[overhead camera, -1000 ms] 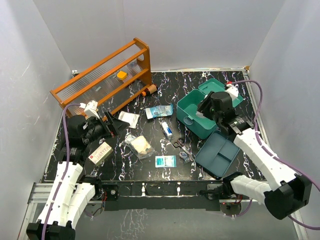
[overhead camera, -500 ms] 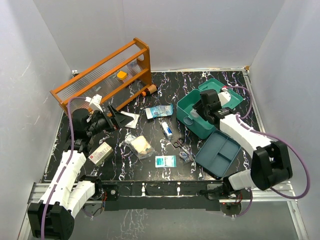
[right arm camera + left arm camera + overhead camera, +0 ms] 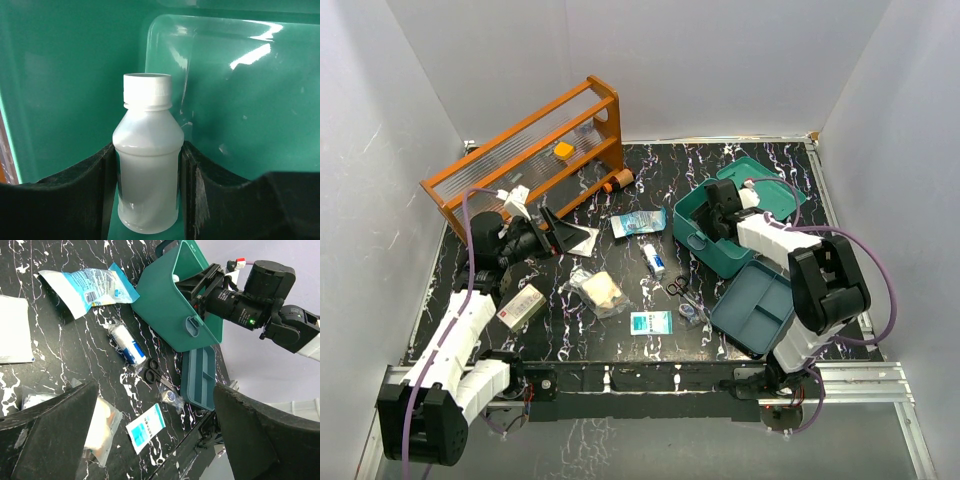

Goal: Organize the medicine kit

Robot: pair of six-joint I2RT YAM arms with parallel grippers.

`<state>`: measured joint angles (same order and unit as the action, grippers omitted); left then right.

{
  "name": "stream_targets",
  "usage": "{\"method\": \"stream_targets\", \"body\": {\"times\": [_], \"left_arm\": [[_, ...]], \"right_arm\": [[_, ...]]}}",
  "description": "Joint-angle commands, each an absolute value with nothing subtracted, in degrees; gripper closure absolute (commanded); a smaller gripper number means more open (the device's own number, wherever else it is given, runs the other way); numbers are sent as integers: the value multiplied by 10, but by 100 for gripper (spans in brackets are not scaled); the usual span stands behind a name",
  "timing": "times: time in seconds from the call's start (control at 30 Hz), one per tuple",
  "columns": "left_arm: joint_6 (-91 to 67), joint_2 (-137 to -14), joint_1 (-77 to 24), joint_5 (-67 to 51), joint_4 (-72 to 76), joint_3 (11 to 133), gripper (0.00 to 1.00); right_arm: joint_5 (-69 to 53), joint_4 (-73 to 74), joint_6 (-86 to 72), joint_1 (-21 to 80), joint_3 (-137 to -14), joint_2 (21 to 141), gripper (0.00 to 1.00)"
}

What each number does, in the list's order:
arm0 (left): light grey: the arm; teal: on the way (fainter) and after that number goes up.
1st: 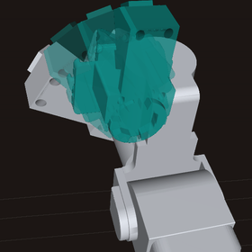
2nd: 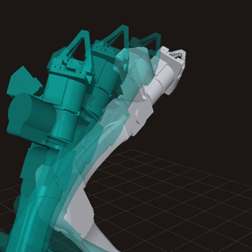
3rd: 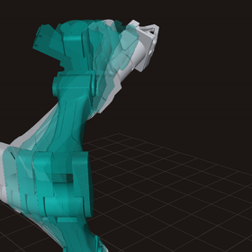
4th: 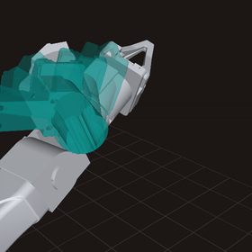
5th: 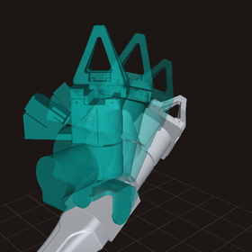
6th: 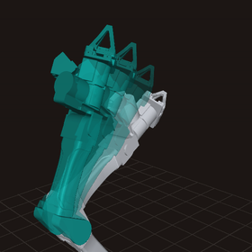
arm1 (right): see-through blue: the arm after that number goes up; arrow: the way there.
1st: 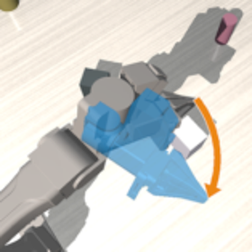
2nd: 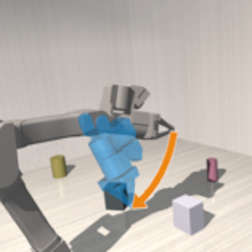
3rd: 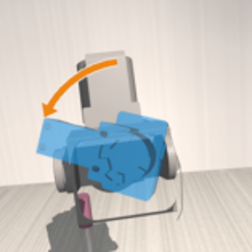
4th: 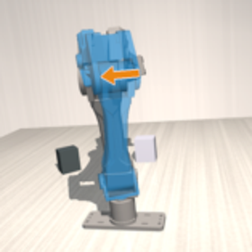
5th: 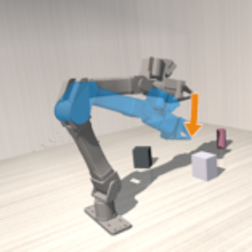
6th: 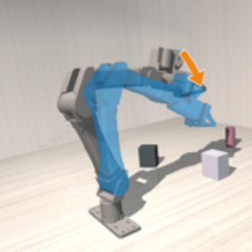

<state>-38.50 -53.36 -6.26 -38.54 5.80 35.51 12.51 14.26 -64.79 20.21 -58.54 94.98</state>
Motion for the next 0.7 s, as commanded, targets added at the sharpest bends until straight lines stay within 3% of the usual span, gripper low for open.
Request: {"method": "stream_targets", "body": {"times": [0.0, 0.67], "left_arm": [[-371, -532, -67, -385, 79, 368, 1], [-330, -558, -67, -360, 69, 389, 1]], "right_arm": [[118, 96, -665, 197, -628, 957, 60], [46, 96, -648, 197, -646, 1016, 49]]}}
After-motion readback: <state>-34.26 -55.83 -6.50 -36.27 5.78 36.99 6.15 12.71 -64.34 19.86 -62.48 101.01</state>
